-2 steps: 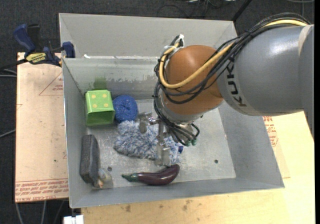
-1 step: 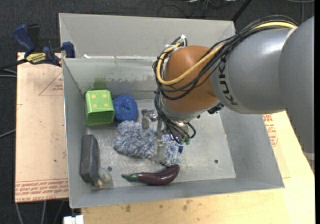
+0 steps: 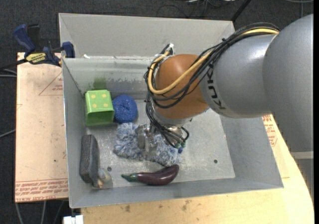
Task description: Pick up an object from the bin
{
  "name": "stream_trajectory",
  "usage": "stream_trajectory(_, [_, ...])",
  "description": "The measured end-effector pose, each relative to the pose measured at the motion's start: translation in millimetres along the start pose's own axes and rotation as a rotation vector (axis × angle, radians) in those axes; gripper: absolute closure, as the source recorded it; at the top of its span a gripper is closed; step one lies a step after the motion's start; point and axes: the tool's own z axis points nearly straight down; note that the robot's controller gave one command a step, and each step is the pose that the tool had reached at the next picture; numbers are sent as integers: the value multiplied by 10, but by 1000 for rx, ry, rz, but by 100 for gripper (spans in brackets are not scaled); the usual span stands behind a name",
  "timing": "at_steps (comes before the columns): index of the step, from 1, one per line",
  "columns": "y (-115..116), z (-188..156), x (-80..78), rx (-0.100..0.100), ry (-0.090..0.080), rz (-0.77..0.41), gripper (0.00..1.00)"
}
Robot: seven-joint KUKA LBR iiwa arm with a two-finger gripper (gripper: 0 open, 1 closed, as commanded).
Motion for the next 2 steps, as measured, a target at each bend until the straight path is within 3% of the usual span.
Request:
stream_trajectory(1, [0,0,0,0,0,0,100])
stream_trajectory(2, [-81,-1970,238,1,2,-6,100])
